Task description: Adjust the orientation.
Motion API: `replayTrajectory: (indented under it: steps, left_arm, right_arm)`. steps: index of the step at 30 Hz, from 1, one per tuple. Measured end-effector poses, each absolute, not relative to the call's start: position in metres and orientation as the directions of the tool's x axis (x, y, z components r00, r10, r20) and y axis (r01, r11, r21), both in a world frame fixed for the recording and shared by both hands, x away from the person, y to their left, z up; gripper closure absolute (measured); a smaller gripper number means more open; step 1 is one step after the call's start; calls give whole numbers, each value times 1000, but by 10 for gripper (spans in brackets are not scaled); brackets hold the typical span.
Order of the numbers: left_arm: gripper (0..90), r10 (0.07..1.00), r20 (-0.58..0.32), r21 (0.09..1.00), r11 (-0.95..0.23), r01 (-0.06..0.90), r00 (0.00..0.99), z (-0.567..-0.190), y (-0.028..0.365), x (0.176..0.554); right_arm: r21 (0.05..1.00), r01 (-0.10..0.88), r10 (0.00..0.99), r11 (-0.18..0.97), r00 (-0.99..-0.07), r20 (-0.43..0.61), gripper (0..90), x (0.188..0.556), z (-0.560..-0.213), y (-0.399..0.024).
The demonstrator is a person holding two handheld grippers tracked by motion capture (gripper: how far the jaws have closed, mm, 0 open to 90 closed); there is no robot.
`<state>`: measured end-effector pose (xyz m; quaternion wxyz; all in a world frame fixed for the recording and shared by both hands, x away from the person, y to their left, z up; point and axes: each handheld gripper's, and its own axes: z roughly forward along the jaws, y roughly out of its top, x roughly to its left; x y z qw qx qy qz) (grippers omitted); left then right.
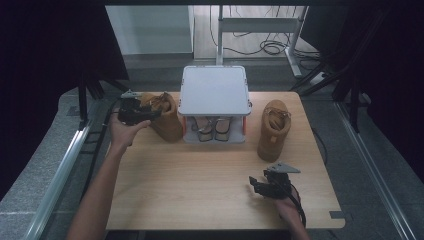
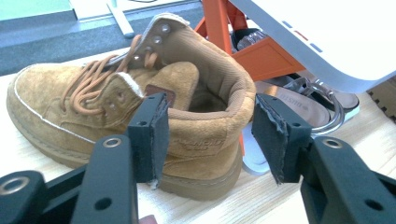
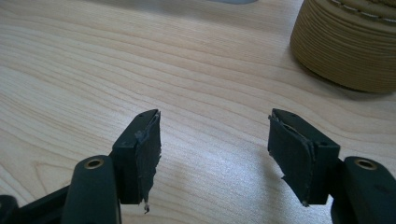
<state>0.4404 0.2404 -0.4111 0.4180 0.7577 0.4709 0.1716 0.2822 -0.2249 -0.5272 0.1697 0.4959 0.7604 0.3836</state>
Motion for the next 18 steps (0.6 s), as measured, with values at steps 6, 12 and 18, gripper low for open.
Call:
replayTrajectory:
  steps: [6, 12, 18]
  left_arm:
    - [453, 851, -114, 800, -227, 556, 512, -404, 236, 440]
    - [450, 843, -96, 793, -257, 553, 529, -400, 234, 440]
    - [453, 833, -76, 783, -290, 549, 549, -399, 228, 444]
  right_arm:
    - [752, 624, 885, 212, -449, 123, 350, 282, -527, -226]
    - [753, 625, 881, 205, -454, 137, 349, 282, -526, -226]
    - [751, 629, 880, 200, -453, 146, 349, 282, -527, -226]
